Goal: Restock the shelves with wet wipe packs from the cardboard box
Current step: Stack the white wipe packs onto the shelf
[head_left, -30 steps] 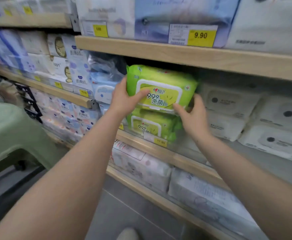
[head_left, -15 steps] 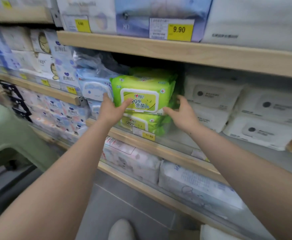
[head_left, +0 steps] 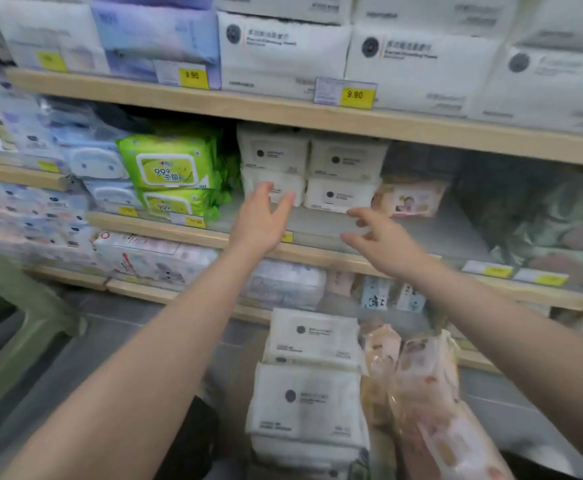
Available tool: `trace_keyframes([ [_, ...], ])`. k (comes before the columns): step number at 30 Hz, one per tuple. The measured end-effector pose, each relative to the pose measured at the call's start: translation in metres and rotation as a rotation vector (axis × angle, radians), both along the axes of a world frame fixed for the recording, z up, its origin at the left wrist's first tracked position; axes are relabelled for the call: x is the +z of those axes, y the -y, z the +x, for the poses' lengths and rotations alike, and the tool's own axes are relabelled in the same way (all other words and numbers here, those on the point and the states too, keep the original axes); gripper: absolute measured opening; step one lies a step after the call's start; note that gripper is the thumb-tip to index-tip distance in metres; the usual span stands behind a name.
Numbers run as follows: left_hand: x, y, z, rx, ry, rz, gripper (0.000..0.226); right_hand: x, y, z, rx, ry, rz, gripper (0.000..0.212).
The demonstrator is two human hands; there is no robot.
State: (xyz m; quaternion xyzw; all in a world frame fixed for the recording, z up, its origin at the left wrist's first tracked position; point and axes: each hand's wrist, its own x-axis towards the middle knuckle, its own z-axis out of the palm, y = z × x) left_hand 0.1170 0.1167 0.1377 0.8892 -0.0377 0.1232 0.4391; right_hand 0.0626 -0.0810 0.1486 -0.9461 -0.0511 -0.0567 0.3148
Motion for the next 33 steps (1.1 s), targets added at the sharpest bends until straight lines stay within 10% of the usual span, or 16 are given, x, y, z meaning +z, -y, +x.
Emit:
trace_keyframes([
  [10,-0.083,0.088,-0.131,-0.266,-0.054,0.176,0.049,-0.075,0.057,-0.127,-0.130,-0.115,0.113,0.050],
  [22,-0.191,-0.006,-0.162,-0.172,-0.158,0.787,0.070,-0.177,0.035,-0.165,-0.143,-0.393,0.144,0.055],
  [33,-0.223,-0.023,-0.164,-0.153,-0.336,0.443,0.093,-0.279,0.018,-0.128,-0.099,-0.519,0.505,0.121],
])
